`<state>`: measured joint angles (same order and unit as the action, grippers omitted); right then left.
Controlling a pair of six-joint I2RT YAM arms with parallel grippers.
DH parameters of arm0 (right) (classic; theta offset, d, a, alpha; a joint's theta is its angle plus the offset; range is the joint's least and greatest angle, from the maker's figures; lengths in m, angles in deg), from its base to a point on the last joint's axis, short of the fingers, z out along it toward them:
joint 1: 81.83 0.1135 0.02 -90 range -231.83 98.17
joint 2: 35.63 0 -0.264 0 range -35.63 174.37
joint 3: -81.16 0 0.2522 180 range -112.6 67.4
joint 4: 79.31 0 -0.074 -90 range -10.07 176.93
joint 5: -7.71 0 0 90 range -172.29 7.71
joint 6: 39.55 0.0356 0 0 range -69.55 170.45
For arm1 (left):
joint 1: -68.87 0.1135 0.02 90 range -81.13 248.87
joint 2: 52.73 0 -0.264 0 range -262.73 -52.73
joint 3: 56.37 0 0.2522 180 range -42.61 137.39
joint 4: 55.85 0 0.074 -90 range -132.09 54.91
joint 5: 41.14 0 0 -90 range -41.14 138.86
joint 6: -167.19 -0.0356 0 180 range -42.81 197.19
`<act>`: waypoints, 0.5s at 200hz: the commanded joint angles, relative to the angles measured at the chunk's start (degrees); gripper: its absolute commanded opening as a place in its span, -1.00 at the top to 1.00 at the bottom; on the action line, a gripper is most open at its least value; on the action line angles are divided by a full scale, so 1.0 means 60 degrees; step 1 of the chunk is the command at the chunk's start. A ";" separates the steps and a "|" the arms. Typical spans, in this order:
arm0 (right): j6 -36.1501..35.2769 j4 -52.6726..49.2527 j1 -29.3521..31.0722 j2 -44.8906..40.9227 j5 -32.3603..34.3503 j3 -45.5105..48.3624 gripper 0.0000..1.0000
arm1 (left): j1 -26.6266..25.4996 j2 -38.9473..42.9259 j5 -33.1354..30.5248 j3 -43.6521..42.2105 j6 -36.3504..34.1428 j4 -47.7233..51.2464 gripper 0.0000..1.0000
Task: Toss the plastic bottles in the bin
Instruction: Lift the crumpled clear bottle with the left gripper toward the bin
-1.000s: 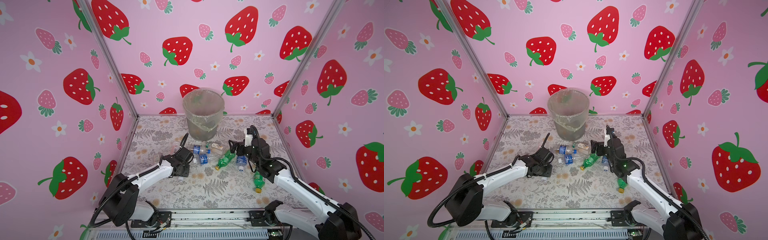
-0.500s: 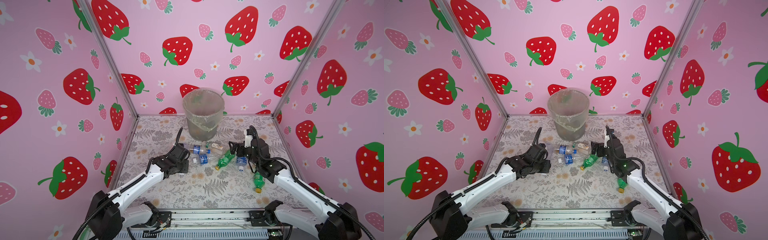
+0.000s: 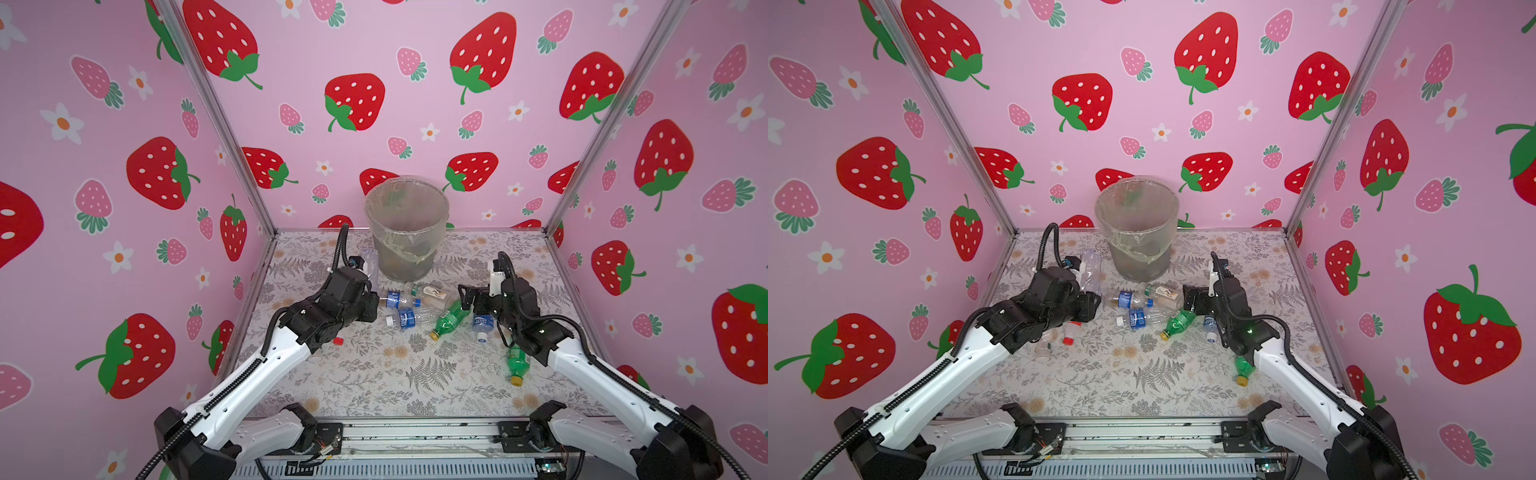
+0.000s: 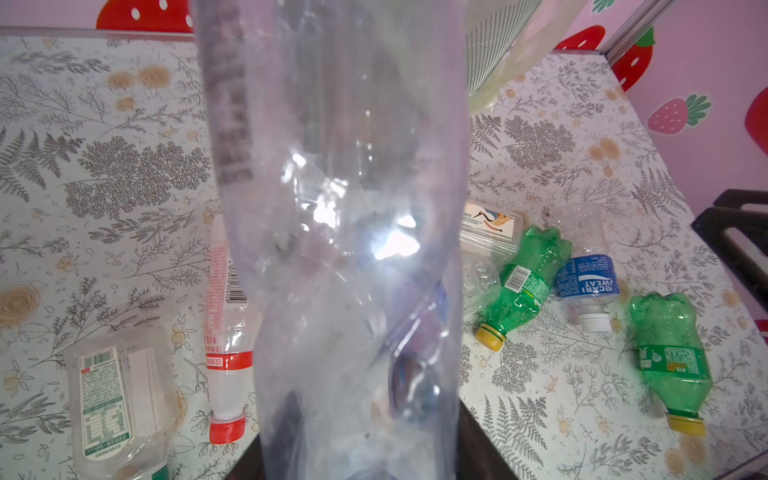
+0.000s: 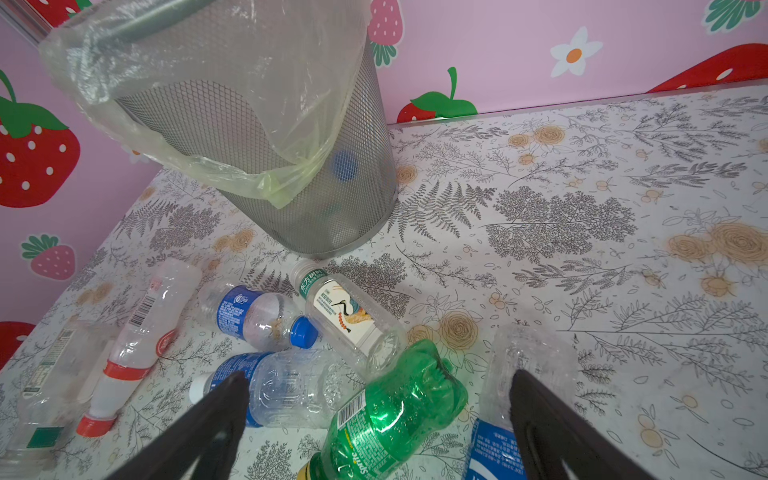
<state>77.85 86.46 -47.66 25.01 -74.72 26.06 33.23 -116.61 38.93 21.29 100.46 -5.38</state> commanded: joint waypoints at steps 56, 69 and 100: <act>0.0087 -0.0007 -0.0053 0.0195 0.0015 -0.0026 -0.99 | 0.0666 -0.0062 -0.0268 0.1488 -0.1177 -0.0917 0.06; 0.0106 -0.0004 -0.0049 0.0170 0.0070 0.0001 -0.99 | 0.0680 0.0274 -0.0062 0.1172 -0.1301 -0.1573 0.07; 0.0121 -0.0028 -0.0046 0.0081 0.0078 0.0056 -0.99 | 0.0756 0.1178 0.0440 -0.0071 -0.1312 -0.3056 0.04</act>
<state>77.85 86.42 -47.73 26.12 -74.78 26.06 37.30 -113.53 39.34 25.00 93.86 -15.24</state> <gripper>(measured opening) 0.994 0.521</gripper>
